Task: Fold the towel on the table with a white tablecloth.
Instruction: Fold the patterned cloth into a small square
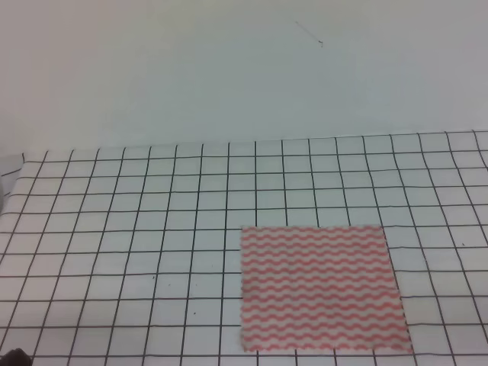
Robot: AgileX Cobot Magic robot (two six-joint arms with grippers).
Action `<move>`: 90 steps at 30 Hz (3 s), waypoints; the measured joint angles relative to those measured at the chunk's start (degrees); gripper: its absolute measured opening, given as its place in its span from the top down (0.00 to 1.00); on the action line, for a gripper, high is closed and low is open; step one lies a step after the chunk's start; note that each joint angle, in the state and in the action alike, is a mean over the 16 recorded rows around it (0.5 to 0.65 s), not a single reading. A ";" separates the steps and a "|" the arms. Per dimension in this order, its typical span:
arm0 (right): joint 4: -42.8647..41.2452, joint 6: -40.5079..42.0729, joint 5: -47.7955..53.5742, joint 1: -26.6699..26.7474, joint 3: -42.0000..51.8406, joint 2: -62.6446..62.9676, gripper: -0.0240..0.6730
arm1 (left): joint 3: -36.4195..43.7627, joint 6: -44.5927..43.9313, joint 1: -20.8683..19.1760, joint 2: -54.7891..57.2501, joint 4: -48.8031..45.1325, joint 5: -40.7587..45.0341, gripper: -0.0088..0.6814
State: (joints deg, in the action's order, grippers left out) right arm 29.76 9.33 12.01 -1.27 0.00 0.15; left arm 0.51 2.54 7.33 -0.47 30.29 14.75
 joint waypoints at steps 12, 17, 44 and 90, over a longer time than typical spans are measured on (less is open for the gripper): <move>35.92 1.55 -8.16 0.00 0.00 0.00 0.97 | -0.12 -0.13 0.00 -0.09 30.93 -3.50 0.99; 38.49 3.26 -6.69 0.00 0.00 0.00 0.97 | -0.23 -1.36 0.00 -0.17 36.76 -2.65 0.99; 36.90 38.94 15.28 0.22 -20.83 -16.65 0.97 | -15.03 -41.12 0.00 12.84 50.07 13.71 0.99; 32.54 45.33 21.70 2.68 -24.63 -35.24 0.97 | -30.37 -23.98 27.34 73.25 35.11 1.85 0.99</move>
State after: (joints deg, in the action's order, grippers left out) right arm 62.30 54.66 33.71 1.41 -24.63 -35.09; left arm -29.86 -21.44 34.67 72.78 65.41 16.59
